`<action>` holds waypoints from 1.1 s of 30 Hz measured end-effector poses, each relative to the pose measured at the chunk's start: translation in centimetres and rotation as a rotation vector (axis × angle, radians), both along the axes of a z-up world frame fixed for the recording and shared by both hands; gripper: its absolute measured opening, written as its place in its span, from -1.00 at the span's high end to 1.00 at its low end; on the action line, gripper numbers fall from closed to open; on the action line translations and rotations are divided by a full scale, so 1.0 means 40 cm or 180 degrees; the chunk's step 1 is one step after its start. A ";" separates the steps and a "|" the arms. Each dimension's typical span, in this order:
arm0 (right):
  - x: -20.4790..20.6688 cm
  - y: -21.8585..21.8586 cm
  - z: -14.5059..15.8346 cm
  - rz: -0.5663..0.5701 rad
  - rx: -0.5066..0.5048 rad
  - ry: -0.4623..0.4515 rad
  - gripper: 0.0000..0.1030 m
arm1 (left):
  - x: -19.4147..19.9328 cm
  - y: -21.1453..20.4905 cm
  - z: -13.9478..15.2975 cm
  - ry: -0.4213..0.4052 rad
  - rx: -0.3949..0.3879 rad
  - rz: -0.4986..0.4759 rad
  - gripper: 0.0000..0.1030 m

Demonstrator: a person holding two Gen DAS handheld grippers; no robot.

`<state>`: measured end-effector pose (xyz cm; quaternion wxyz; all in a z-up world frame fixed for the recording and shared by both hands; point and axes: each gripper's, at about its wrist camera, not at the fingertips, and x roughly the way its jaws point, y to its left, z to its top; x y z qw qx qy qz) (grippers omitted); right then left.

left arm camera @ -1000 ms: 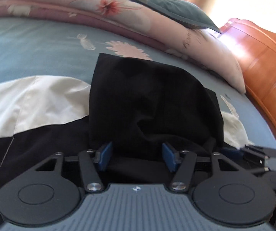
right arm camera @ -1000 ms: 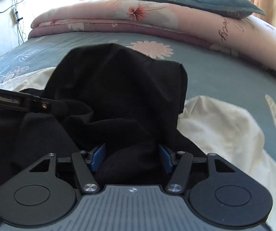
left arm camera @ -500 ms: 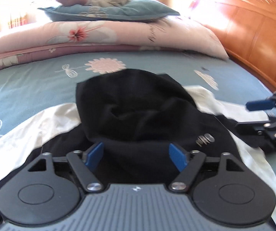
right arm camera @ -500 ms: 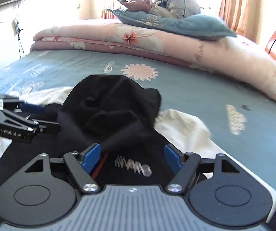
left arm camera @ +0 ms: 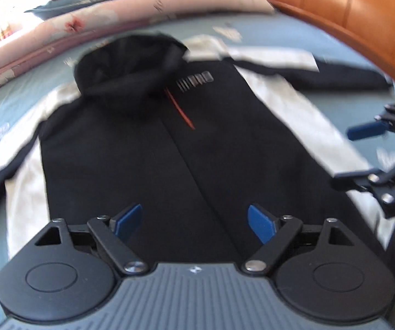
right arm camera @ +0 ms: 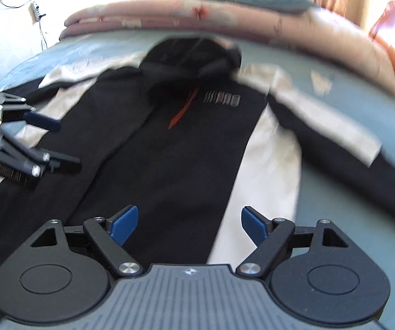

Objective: Fold clothes
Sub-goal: 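Move both open grippers back over the jacket front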

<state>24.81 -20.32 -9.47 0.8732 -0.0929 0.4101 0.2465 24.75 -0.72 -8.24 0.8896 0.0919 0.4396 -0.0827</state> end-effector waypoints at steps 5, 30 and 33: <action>-0.103 0.025 -0.113 -0.0096 -0.0221 -0.0128 -0.76 | -0.136 -0.064 -0.102 -0.0190 0.0147 0.0018 -0.65; -0.197 -0.080 -0.138 -0.0431 0.0076 -0.0186 -1.00 | -0.174 0.080 -0.130 -0.0174 -0.0651 0.0878 -0.99; -0.171 -0.052 -0.099 -0.0302 0.0355 -0.0256 -1.00 | -0.171 0.108 -0.124 -0.0192 -0.0712 0.0901 -0.99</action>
